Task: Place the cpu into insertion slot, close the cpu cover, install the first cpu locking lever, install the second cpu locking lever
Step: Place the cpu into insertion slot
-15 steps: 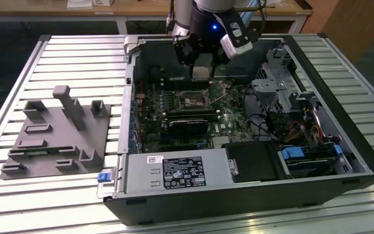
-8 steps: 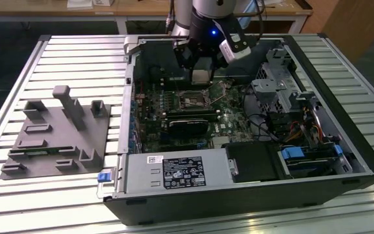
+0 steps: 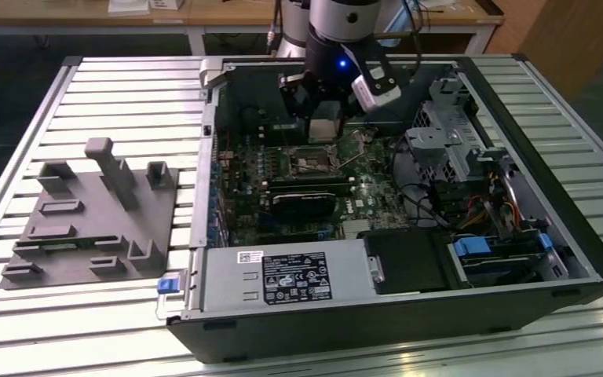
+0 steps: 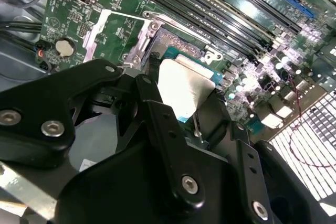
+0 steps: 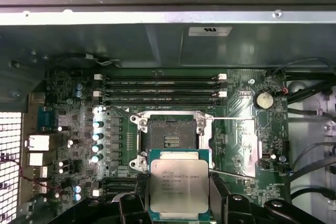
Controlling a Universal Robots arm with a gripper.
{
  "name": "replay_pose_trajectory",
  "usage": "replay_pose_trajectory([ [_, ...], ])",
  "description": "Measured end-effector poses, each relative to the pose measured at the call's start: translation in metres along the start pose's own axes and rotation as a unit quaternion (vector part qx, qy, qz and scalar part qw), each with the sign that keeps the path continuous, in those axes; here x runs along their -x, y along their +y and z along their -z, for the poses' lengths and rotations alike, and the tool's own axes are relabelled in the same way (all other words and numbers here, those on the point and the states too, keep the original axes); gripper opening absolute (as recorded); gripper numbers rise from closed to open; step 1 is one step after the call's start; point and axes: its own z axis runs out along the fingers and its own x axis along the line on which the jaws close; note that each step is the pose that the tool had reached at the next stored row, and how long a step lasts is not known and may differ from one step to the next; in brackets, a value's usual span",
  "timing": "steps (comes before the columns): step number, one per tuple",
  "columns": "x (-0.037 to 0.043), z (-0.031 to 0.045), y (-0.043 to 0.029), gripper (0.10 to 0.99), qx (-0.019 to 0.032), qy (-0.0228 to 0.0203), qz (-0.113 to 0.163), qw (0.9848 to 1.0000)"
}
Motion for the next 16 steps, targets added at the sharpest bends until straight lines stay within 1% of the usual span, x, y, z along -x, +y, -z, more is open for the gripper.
replay_pose_trajectory([
  [10, 0.0000, -0.0142, 0.0001, 0.537, 0.0000, 0.0000, 0.000, 1.0000],
  [16, -0.0010, -0.0208, 0.0014, 0.537, 0.0000, 0.0000, 0.000, 1.0000],
])
